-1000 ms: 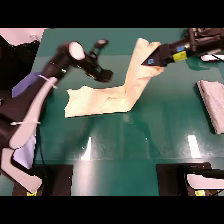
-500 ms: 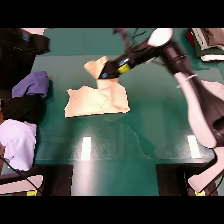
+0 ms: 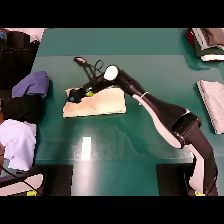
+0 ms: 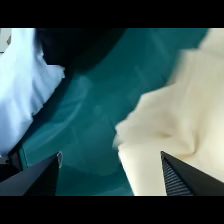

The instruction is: Fold the shirts.

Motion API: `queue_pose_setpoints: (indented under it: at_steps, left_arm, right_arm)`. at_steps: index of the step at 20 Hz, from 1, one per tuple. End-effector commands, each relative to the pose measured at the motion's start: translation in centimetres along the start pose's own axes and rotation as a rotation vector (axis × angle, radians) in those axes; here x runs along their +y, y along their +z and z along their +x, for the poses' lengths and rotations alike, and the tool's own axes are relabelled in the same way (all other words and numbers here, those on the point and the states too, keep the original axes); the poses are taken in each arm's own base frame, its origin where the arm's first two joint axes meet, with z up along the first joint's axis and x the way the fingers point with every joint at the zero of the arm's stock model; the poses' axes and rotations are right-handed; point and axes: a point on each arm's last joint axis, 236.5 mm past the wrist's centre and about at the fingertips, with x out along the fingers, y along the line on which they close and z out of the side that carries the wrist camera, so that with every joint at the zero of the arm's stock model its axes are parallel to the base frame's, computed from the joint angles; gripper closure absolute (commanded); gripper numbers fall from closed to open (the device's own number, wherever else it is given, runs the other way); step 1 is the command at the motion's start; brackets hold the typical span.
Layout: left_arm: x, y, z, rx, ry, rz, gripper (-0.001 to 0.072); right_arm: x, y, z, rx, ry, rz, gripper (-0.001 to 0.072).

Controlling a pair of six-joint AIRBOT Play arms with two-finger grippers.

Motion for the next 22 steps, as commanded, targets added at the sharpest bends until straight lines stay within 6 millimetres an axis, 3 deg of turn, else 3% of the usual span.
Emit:
queue_pose_setpoints:
  at_steps: [1, 2, 4, 9, 12, 14, 17, 22]
  left_arm:
    - [0.2, -0.6, 0.2, 0.022, 0.002, -0.004, 0.0681]
    - [0.2, -0.7, 0.2, 0.03, 0.001, -0.003, 0.0681]
    - [0.1, -0.9, 0.2, 0.039, 0.0, -0.003, 0.0681]
    - [-0.2, -1.0, 0.2, 0.041, -0.015, -0.005, 0.0681]
    - [-0.9, -0.8, 0.3, 0.033, -0.042, -0.01, 0.0681]
    - [-1.3, -0.5, 0.3, 0.02, -0.059, -0.013, 0.0681]
    - [-1.5, -0.4, 0.2, 0.017, -0.069, -0.015, 0.0681]
    - [-1.6, -0.9, 0.2, 0.038, -0.072, -0.014, 0.0681]
  right_arm:
    - [2.1, 0.2, -0.8, 0.0, 0.011, -0.073, -0.0002]
    - [1.1, -0.4, -2.7, 0.026, -0.018, -0.071, 0.004]
    - [-2.8, -2.4, -7.4, 0.102, -0.113, -0.04, 0.0092]
    - [-13.7, -8.8, -19.4, 0.065, -0.275, 0.35, 0.0093]
    - [-18.7, -13.7, -23.3, 0.033, -0.315, 0.582, 0.0093]
    - [-20.1, -15.1, -22.8, 0.007, -0.263, 0.694, 0.0093]
    - [-20.5, -14.6, -19.9, -0.01, -0.141, 0.758, 0.0092]
    - [-18.6, -12.7, -13.9, 0.067, -0.013, 0.721, 0.0092]
